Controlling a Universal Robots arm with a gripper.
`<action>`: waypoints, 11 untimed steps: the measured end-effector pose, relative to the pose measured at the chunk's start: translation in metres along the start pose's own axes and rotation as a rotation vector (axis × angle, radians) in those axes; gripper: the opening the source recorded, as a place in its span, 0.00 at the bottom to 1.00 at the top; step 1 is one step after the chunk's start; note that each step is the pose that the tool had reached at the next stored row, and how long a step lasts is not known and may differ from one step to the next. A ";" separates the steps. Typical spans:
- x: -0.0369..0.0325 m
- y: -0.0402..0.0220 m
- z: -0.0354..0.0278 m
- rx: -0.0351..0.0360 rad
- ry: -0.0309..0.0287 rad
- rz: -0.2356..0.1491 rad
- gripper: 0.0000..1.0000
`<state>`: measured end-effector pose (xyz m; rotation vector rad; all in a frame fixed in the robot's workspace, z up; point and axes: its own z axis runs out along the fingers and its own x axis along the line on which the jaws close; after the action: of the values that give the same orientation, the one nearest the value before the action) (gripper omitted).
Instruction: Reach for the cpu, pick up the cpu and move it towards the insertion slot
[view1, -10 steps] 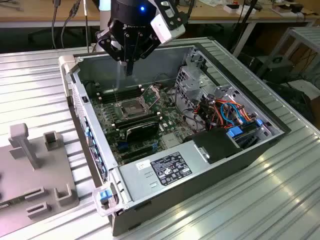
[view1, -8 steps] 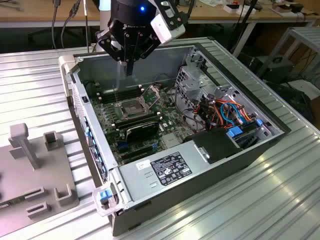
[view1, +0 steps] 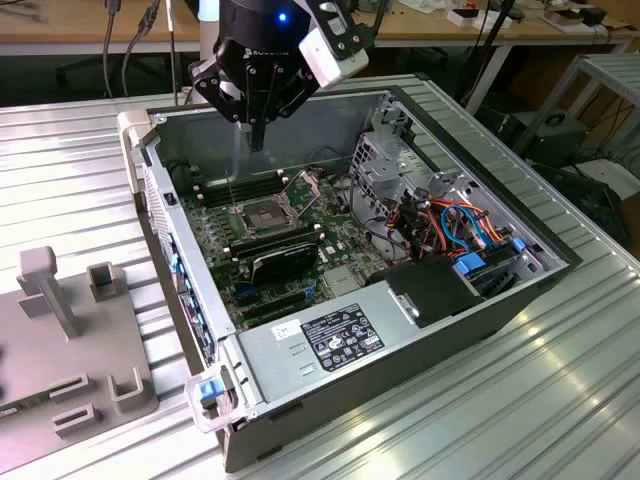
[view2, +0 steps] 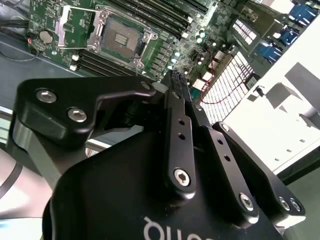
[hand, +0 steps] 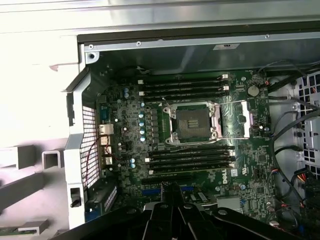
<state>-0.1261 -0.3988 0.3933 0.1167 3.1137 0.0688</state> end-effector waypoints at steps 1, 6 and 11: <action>0.0012 -0.0001 0.0000 -0.0001 -0.0001 0.000 0.11; 0.0055 -0.0004 -0.0001 0.0000 0.0000 0.000 0.11; 0.0084 -0.0006 -0.0002 0.0000 0.0000 0.000 0.11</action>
<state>-0.1345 -0.3988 0.3933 0.1166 3.1137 0.0689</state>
